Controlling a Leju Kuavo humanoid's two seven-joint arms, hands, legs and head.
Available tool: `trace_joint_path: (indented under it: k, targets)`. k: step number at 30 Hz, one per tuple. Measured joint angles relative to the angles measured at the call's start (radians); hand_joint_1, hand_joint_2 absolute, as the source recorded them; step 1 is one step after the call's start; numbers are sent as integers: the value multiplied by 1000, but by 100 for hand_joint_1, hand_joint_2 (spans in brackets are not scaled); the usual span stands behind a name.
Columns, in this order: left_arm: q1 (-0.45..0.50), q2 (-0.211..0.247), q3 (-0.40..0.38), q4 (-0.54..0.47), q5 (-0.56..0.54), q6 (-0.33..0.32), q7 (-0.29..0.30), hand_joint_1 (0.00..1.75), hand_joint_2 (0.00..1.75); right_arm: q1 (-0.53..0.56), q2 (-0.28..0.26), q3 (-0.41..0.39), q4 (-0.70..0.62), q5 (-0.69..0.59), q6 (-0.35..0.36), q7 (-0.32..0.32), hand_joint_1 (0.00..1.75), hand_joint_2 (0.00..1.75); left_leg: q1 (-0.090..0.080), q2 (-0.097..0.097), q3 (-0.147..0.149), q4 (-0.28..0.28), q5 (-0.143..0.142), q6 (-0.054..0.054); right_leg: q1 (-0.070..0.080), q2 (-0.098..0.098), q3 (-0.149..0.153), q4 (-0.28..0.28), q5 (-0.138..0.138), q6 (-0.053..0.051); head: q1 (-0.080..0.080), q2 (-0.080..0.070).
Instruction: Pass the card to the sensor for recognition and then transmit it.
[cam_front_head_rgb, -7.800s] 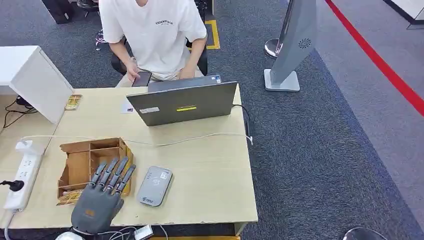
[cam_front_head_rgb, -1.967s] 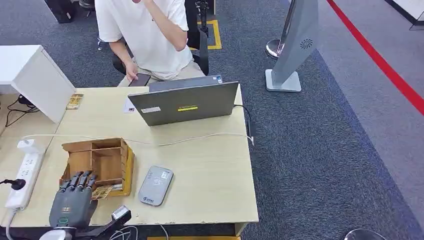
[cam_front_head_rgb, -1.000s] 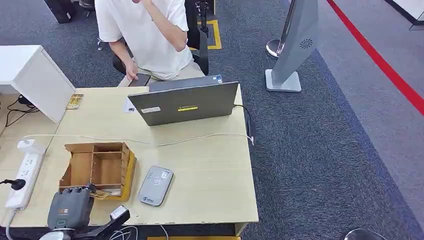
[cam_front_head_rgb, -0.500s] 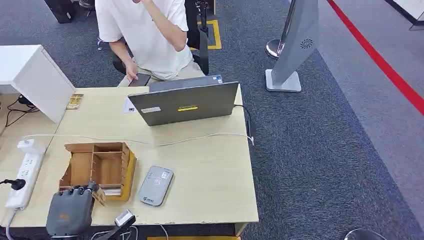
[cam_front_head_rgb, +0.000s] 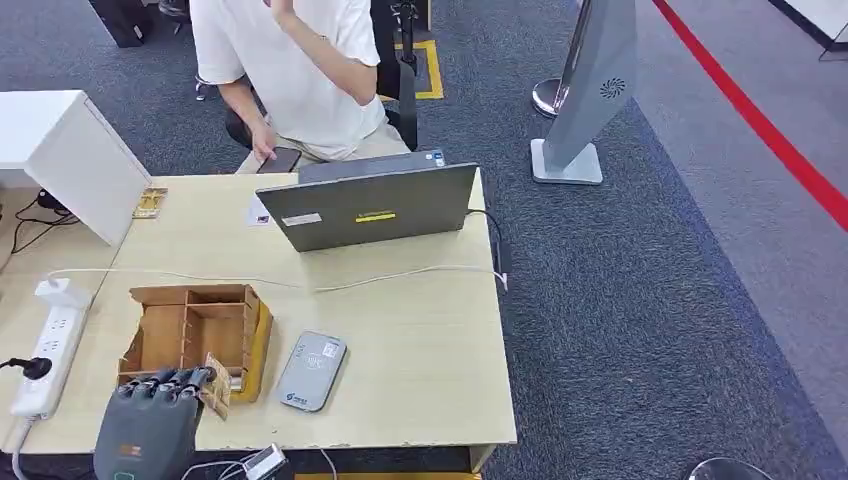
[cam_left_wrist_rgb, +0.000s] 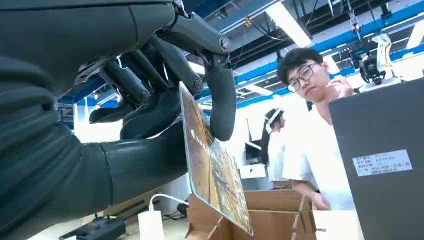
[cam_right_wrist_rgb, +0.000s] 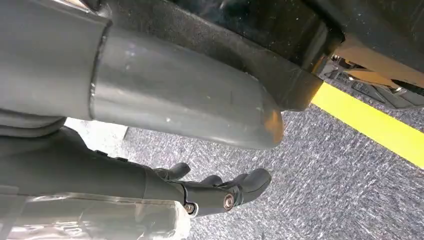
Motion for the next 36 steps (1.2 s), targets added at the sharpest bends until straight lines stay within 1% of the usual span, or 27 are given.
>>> trace_joint_path:
  k: [1,2,5,7,9,10,11,13,14,15,17,19,20,22,25,27,29,32,33,36]
  targets:
    - [0,2,-3,-3,0,4,0,175,175,0,0,-1,0,0,0,0,0,0,0,0,0,0,0,0,0,0,0,0,0,0,0,0]
    - [-1,2,-4,-6,0,25,-2,175,175,0,0,-1,0,3,0,0,0,0,0,0,0,0,0,0,0,0,0,0,0,0,0,0]
    - [-37,-4,-7,-17,16,126,-41,175,175,0,0,-1,0,18,2,-2,0,0,0,-1,0,0,0,0,0,-1,0,0,0,0,0,0]
    - [-90,-24,-7,-17,40,161,-76,175,175,-1,0,-1,0,33,5,-3,0,0,0,-3,0,0,0,0,0,-3,0,0,0,0,0,0]
    - [-189,-47,0,3,60,168,-94,175,175,-1,0,10,0,39,13,-3,0,0,0,-6,0,1,2,1,0,-6,1,0,1,1,0,0]
    - [-264,-62,12,40,62,172,-101,175,175,-3,0,23,1,42,20,-3,0,0,0,-8,-1,1,4,2,0,-9,2,0,1,1,0,0]
    - [-336,-71,29,81,59,181,-106,175,175,-6,0,36,1,42,26,-5,0,0,0,-10,-1,1,6,0,0,-10,2,0,3,-1,0,0]
    - [-498,-92,80,212,22,223,-114,175,175,-12,-2,72,2,45,45,-9,0,0,0,-10,-1,1,7,-1,0,-10,1,1,6,-1,0,0]
    - [-567,-94,99,283,10,246,-103,175,175,-12,-2,88,3,46,52,-10,0,0,0,-10,-1,1,9,-2,0,-10,1,1,7,-2,0,0]
    - [-638,-91,111,361,5,268,-78,175,175,-12,-2,103,4,47,59,-11,0,0,0,-9,-1,1,10,-4,0,-9,0,2,8,-3,0,0]
    - [-776,-68,118,538,1,307,-16,175,175,-12,-4,135,5,47,66,-19,0,0,0,-7,-1,1,11,-4,0,-7,-2,3,10,-4,-1,0]
    - [-888,-45,116,695,-2,319,36,175,175,-12,-7,156,7,47,75,-20,0,0,0,-4,-1,1,12,-5,0,-4,-3,3,11,-5,-1,0]
    - [-931,-36,115,759,-3,320,50,175,175,-13,-8,164,8,47,78,-20,0,0,0,-3,-1,1,12,-5,1,-2,-3,4,11,-5,-1,0]
    - [-992,-14,111,868,-4,321,65,175,175,-12,-11,175,10,44,79,-20,0,0,0,0,-1,1,12,-5,0,0,-5,4,11,-6,-2,0]
    - [-1039,-1,106,963,-4,323,71,175,175,-12,-14,187,11,43,79,-20,0,0,0,0,-2,1,12,-5,0,1,-5,4,11,-6,-1,0]
    - [-1056,4,101,1003,-5,323,74,175,175,-12,-15,190,11,42,79,-21,0,0,0,0,-3,0,12,-5,0,1,-6,4,11,-6,-1,0]
    - [-1059,7,95,1031,-5,323,96,175,175,-12,-16,192,11,41,80,-20,0,0,0,1,-4,0,11,-5,0,1,-7,4,11,-6,-1,0]
    - [-1052,6,93,1067,-5,323,92,175,175,-12,-18,196,11,41,82,-17,0,0,0,3,-4,0,11,-5,0,3,-8,4,11,-6,-1,0]
    - [-1045,6,93,1071,-5,324,92,0,175,-12,-19,198,12,39,82,-15,0,0,0,3,-4,0,11,-5,0,3,-8,4,11,-6,-1,0]
    - [-1028,4,93,1090,-2,324,98,0,175,-12,-21,201,12,39,82,-2,0,0,0,3,-5,0,11,-5,0,3,-9,4,11,-6,-1,0]
